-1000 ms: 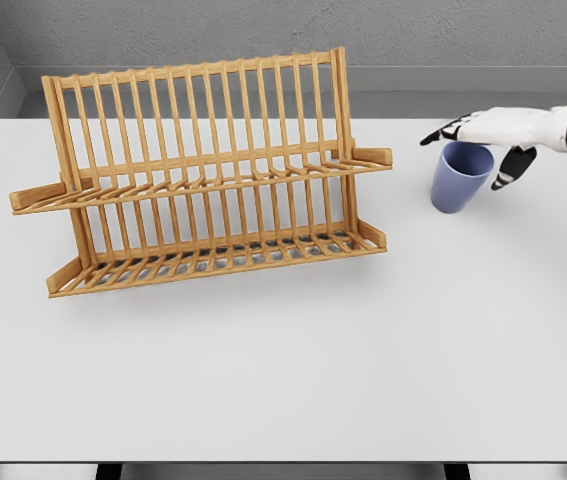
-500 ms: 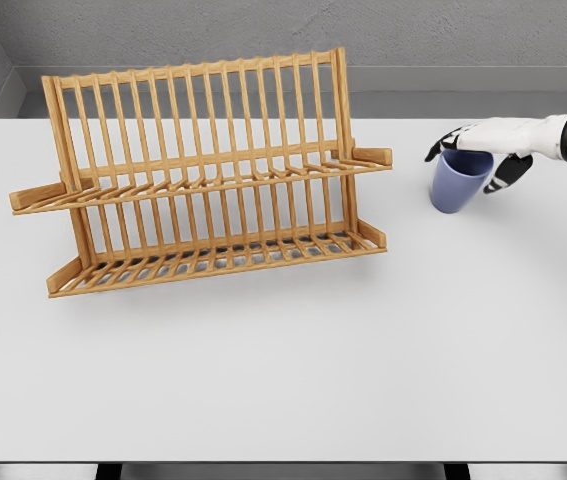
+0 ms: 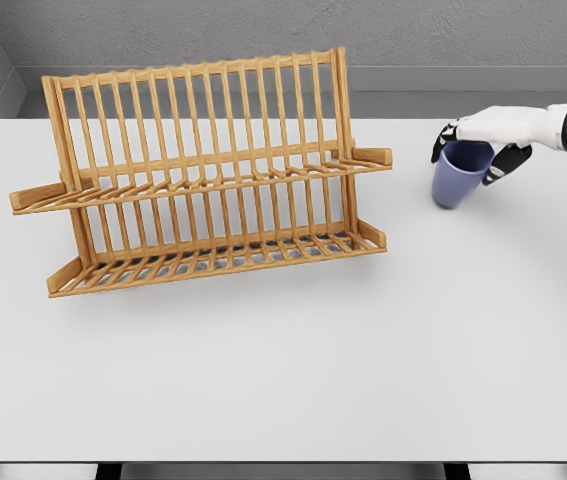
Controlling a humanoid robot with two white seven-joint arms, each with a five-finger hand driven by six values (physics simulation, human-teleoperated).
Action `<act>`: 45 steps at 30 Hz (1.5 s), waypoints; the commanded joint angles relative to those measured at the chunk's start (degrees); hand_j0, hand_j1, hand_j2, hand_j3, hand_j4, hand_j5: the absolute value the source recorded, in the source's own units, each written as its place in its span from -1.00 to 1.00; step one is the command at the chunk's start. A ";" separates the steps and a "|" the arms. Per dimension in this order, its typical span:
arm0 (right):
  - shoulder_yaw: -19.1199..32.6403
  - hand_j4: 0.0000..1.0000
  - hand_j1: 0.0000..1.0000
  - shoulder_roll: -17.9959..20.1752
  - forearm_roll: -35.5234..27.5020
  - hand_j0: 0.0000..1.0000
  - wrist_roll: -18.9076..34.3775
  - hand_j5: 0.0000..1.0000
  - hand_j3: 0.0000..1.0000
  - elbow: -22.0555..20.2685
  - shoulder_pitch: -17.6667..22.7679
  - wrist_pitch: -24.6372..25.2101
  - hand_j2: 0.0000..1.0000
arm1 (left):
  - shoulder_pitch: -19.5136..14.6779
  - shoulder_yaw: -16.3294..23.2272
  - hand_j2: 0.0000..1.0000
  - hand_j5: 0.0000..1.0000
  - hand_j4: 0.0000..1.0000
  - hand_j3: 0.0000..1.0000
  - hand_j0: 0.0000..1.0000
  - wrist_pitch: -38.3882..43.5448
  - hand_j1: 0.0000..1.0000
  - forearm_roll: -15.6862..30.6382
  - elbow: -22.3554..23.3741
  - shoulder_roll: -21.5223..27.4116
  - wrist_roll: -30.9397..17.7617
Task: Right arm put cup on second shelf
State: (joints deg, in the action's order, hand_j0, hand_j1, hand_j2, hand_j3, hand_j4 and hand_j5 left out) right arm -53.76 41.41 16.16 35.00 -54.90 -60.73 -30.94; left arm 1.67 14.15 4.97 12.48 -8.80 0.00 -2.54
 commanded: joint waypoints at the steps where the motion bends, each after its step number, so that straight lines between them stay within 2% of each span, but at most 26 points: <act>1: 0.14 0.20 0.20 0.16 -0.34 0.20 0.00 0.20 0.20 -0.74 0.00 0.09 0.20 | 0.00 0.00 1.00 1.00 1.00 1.00 1.00 0.04 1.00 0.00 0.01 0.00 -0.01; 4: 0.49 0.16 0.16 0.34 -0.34 0.16 0.00 0.16 0.16 -1.70 -0.53 0.09 0.16 | 0.00 0.00 1.00 1.00 1.00 1.00 1.00 0.04 1.00 0.00 0.01 0.00 -0.01; 6: 2.69 0.15 0.15 0.69 -0.34 0.15 0.00 0.15 0.15 -3.37 -0.26 0.01 0.15 | 0.00 0.00 1.00 1.00 1.00 1.00 1.00 -0.05 1.00 0.00 0.01 0.00 -0.01; 11: 3.92 0.14 0.14 0.43 -0.17 0.14 0.00 0.14 0.14 -3.73 -0.53 -0.17 0.14 | 0.00 0.00 1.00 1.00 1.00 1.00 1.00 -0.05 1.00 0.00 0.01 0.00 -0.01; 13: 6.64 0.14 0.14 0.52 -0.16 0.14 0.00 0.14 0.14 -4.16 -0.35 -0.61 0.14 | 0.00 0.00 1.00 1.00 1.00 1.00 1.00 0.04 1.00 0.00 0.01 0.00 -0.01; 14: 7.09 0.14 0.14 0.78 -0.16 0.14 0.00 0.14 0.14 -6.71 -0.35 -0.26 0.14 | 0.00 0.00 1.00 1.00 1.00 1.00 1.00 0.04 1.00 0.00 0.01 0.00 -0.01; 15: 7.17 0.14 0.14 0.78 -0.16 0.14 0.00 0.14 0.14 -7.42 -0.53 -0.17 0.14 | 0.00 0.00 1.00 1.00 1.00 1.00 1.00 -0.05 1.00 0.00 0.01 0.00 -0.01; 19: 7.79 0.14 0.14 0.52 0.10 0.14 0.00 0.14 0.14 -7.51 -0.70 -0.26 0.14 | 0.00 0.00 1.00 1.00 1.00 1.00 1.00 -0.05 1.00 0.00 0.01 0.00 -0.01; 20: 9.90 0.14 0.14 0.69 0.80 0.14 0.00 0.14 0.14 -8.47 -0.53 -0.43 0.14 | 0.00 0.00 1.00 1.00 1.00 1.00 1.00 0.04 1.00 0.00 0.01 0.00 -0.01; 23: 10.60 0.14 0.14 0.78 0.80 0.14 0.00 0.14 0.14 -11.19 -0.62 -0.44 0.14 | 0.00 0.00 1.00 1.00 1.00 1.00 1.00 0.04 1.00 0.00 0.01 0.00 -0.01; 26: 11.22 0.14 0.14 0.87 0.80 0.14 0.00 0.14 0.14 -16.11 -0.62 -0.52 0.14 | 0.00 0.00 1.00 1.00 1.00 1.00 1.00 -0.05 1.00 0.00 0.01 0.00 -0.01; 35: 11.31 0.14 0.14 0.87 0.80 0.14 0.00 0.14 0.14 -25.26 -0.62 -0.43 0.14 | 0.00 0.00 1.00 1.00 1.00 1.00 1.00 0.04 1.00 0.00 0.01 0.00 -0.01; 39: 11.31 0.14 0.14 1.31 0.80 0.14 0.00 0.14 0.14 -31.23 -0.18 -0.61 0.14 | 0.00 0.00 1.00 1.00 1.00 1.00 1.00 -0.05 1.00 0.00 0.01 0.00 -0.01; 45: 10.95 0.14 0.14 1.66 0.80 0.14 0.00 0.14 0.14 -35.72 0.18 -0.70 0.14 | 0.00 0.00 1.00 1.00 1.00 1.00 1.00 0.04 1.00 0.00 0.01 0.00 -0.01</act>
State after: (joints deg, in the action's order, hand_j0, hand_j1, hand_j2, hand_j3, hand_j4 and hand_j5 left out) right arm -42.70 42.87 17.29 35.07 -88.95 -60.56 -31.84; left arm 1.67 14.14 4.97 12.48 -8.80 0.00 -2.54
